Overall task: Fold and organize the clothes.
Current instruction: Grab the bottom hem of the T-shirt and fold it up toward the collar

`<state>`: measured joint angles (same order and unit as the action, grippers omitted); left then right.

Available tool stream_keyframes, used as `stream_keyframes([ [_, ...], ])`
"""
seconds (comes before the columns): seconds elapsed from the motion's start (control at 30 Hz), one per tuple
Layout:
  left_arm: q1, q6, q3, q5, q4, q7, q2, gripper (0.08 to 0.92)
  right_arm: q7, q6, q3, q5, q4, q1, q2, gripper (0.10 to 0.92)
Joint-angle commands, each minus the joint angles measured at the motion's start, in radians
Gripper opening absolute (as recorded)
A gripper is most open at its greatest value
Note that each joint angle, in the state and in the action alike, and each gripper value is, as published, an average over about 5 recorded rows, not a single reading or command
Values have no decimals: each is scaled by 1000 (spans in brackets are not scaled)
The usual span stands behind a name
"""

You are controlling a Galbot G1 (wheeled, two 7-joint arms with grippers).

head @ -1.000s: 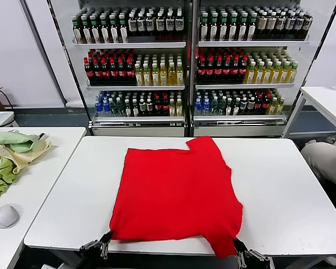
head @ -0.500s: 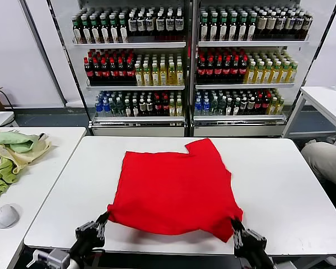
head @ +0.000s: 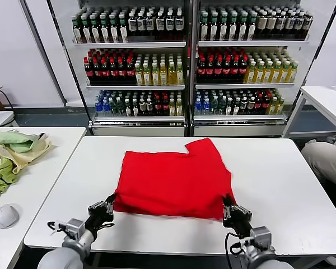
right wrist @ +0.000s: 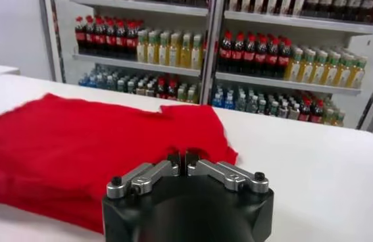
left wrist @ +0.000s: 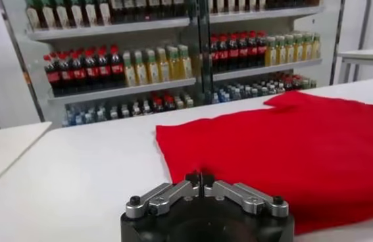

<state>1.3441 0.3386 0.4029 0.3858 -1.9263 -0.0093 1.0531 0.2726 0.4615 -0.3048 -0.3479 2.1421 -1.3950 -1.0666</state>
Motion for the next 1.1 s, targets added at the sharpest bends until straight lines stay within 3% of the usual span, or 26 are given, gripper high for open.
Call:
stream_keyframes([
  [0.03, -150, 47, -48, 2, 141, 9, 9, 85, 26, 62, 34, 12, -87, 105, -20, 141],
  [0.3, -150, 47, -45, -21, 175, 8, 8, 85, 60, 109, 64, 14, -129, 140, -54, 161],
  [0.43, -141, 35, -43, -45, 174, 7, 11, 111, 63, 116, 59, 15, -133, 147, -57, 257],
  [0.63, -79, 4, 38, -43, 92, 4, -34, 271, 53, 116, -12, -20, -49, 68, -3, 430],
  [0.77, 21, 17, 98, 31, -12, -26, -68, 384, 45, 116, -65, -38, 43, -75, 43, 551],
  [0.9, 123, 63, 113, 159, -117, -53, -58, 505, 43, 102, -76, -39, 89, -166, 23, 663],
  [1.1, 141, 97, 74, 163, -86, -66, -22, 678, 54, 71, -35, -27, 19, -155, -26, 806],
])
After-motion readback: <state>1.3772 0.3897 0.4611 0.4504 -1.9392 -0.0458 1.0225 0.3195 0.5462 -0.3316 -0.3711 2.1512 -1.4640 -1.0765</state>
